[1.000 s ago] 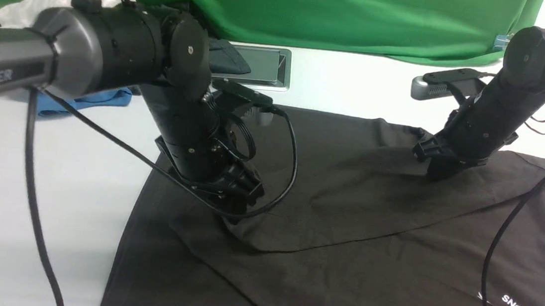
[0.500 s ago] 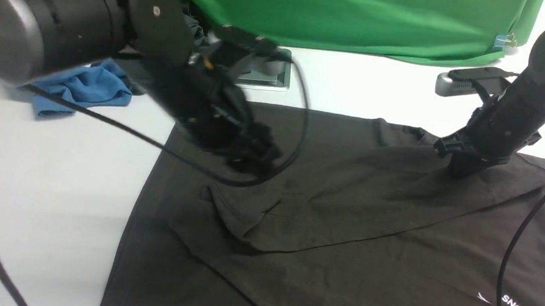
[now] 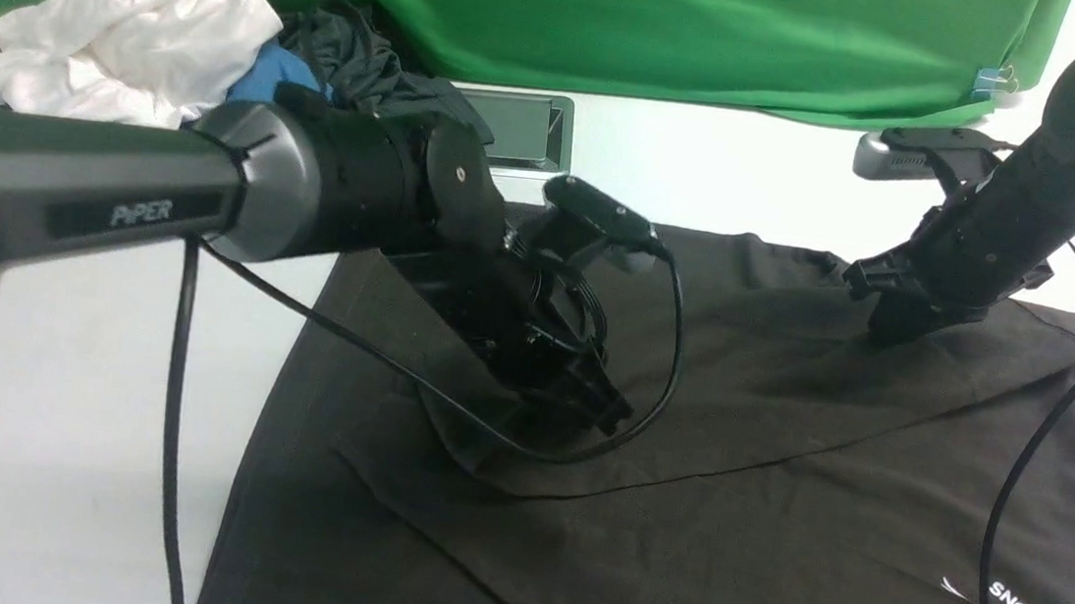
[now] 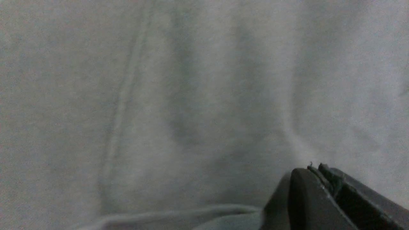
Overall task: Fold a long-sleeved shirt on a white desktop.
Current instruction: 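Fold the left side of the dark shirt inward over its body with the left gripper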
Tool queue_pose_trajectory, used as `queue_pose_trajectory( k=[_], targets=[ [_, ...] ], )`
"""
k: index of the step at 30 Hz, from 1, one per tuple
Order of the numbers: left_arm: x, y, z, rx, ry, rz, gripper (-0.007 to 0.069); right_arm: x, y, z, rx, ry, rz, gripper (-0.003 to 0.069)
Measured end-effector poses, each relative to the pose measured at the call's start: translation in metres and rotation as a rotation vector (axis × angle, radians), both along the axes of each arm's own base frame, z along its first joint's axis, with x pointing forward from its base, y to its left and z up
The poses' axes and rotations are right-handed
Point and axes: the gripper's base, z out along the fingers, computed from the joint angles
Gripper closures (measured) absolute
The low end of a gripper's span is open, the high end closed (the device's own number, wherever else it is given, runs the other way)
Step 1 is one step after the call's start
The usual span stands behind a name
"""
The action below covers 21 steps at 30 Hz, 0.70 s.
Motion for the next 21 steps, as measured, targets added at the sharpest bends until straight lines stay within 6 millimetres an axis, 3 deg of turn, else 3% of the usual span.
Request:
queue_pose_trajectory(
  k=[9,17,21],
  targets=[
    [0.007,0.017,-0.007,0.19,-0.052,0.062,0.0606,0.0,0.013,-0.018,0.01,0.047,0.028,0.0629],
    [0.008,0.026,-0.008,0.28,-0.055,0.098,0.0606,0.0,0.014,-0.021,0.014,0.053,0.027,0.0629],
    [0.011,0.04,-0.005,0.366,-0.042,0.179,0.0606,0.0,0.016,-0.021,0.026,0.057,0.037,0.0629]
  ],
)
